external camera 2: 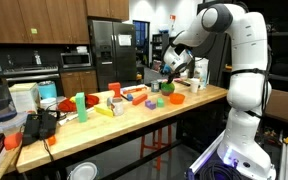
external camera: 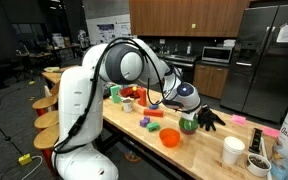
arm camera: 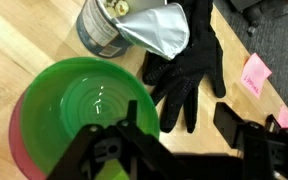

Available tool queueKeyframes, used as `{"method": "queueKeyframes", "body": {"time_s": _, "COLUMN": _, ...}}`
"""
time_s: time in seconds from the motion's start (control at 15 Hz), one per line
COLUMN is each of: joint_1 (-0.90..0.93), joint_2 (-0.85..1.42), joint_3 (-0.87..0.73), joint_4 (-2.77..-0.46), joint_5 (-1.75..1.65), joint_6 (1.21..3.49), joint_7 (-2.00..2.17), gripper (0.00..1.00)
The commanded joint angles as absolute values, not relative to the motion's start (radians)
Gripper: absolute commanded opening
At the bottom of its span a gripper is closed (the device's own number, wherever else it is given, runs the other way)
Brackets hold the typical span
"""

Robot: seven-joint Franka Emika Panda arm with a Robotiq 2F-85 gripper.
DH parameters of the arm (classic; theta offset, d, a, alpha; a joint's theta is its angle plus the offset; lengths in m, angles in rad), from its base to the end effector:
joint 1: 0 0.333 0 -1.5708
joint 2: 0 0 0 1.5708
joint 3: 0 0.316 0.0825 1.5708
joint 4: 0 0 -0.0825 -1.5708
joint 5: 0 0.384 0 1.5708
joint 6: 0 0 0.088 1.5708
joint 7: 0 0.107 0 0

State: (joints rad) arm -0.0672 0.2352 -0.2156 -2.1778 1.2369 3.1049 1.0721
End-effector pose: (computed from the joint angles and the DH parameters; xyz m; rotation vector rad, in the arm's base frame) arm 0.5217 -0.2310 0.3326 -0.7207 2.3819 -0.5105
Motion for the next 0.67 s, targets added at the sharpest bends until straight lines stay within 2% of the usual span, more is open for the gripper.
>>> {"method": "queueKeyframes", "body": {"time_s": 0.0, "joint_1": -0.023, "joint_2": 0.164, "joint_3": -0.253, "joint_4": -2.255, "joint_5": 1.164, "joint_6": 3.171, "joint_7": 1.178, "gripper": 1.00}}
{"method": "queueKeyframes", "body": {"time_s": 0.33, "joint_1": 0.021, "joint_2": 0.113, "joint_3": -0.279, "joint_4": -2.327, "joint_5": 1.163, "joint_6": 3.279, "joint_7": 1.216, "gripper": 1.00}}
{"method": "queueKeyframes", "body": {"time_s": 0.6, "joint_1": 0.016, "joint_2": 0.107, "joint_3": -0.277, "joint_4": -2.316, "joint_5": 1.174, "joint_6": 3.245, "joint_7": 1.215, "gripper": 1.00}}
